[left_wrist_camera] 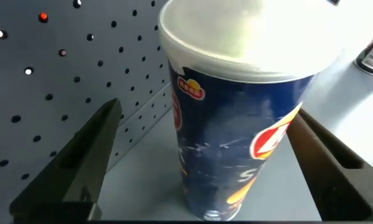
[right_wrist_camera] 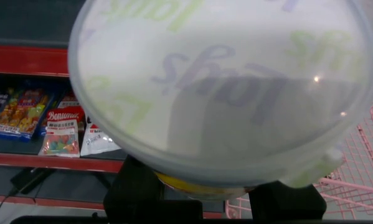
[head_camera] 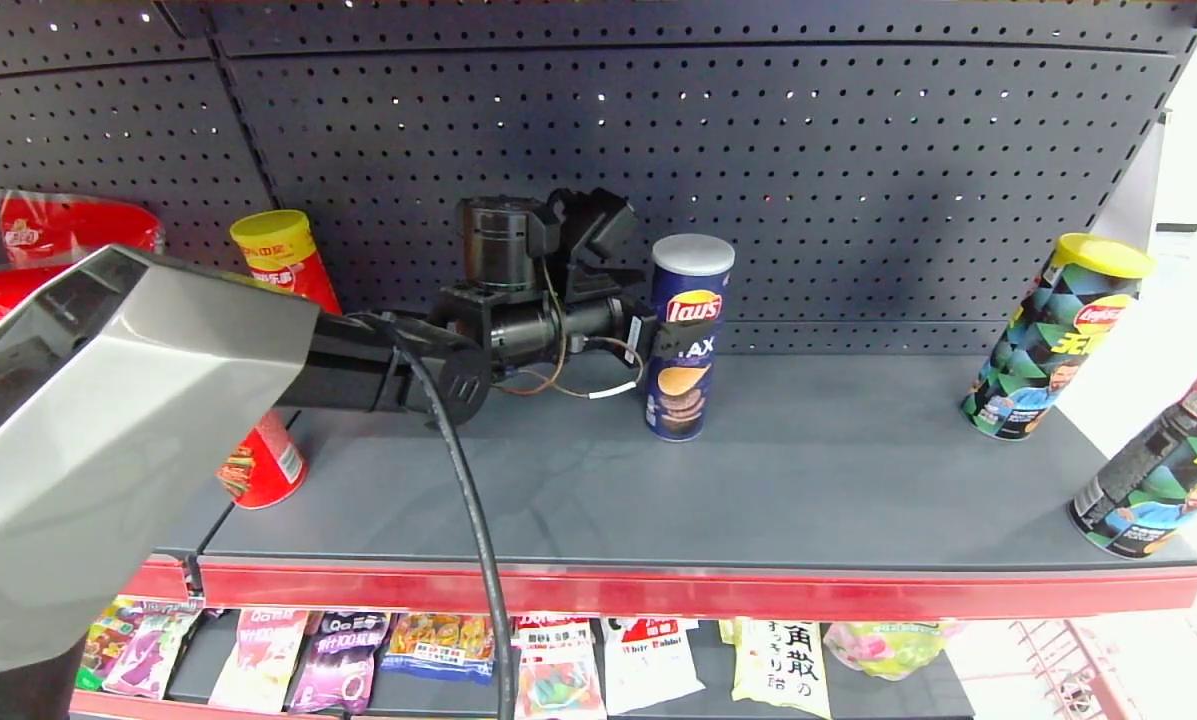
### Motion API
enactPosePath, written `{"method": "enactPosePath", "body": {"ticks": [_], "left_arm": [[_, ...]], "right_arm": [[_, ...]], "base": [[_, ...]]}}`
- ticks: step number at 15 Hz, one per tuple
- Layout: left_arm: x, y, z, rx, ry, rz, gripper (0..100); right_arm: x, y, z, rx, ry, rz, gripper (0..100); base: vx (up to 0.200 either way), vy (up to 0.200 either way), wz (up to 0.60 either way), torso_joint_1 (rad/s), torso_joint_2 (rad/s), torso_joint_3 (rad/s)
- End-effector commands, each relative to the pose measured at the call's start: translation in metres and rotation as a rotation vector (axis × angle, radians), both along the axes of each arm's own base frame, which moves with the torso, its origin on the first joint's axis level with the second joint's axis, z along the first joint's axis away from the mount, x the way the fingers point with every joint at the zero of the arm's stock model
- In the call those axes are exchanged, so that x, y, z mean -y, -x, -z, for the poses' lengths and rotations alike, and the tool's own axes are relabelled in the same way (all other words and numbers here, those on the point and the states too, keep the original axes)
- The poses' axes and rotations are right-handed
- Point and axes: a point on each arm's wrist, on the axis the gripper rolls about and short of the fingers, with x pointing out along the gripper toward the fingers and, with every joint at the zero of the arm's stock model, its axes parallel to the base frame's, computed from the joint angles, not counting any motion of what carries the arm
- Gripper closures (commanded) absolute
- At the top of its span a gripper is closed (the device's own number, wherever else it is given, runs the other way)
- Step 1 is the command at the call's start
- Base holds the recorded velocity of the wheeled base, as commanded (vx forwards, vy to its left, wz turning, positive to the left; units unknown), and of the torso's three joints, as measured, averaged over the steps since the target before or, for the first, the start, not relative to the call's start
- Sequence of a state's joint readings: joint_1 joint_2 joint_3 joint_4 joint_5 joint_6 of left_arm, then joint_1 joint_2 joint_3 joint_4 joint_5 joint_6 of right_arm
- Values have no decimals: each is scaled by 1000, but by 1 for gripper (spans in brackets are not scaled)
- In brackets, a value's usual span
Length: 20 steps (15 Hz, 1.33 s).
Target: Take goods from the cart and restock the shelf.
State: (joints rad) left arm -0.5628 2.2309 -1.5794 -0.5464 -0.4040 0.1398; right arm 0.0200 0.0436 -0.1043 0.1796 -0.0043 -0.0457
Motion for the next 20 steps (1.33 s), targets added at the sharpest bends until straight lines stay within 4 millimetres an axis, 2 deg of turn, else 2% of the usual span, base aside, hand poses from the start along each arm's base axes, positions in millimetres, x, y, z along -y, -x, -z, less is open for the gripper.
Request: {"method": "enactPosePath", "body": {"ticks": [1,8,12,20], "left_arm": [[2,-3,3,-3,-2,0,0],[2,-2,1,-10,-5,-1,0],[15,8,-2,-15,11,-2,0],[16,7,1,-37,20,-60,0]], "right_arm": [[0,0,0,-1,0,0,100],[0,0,0,1,0,0,100],[0,0,0,1,0,2,100],[0,0,0,1,0,0,100]], "base": [[0,0,0,0,0,0],[0,0,0,0,0,0],[0,0,0,0,0,0],[0,0,0,0,0,0]]}}
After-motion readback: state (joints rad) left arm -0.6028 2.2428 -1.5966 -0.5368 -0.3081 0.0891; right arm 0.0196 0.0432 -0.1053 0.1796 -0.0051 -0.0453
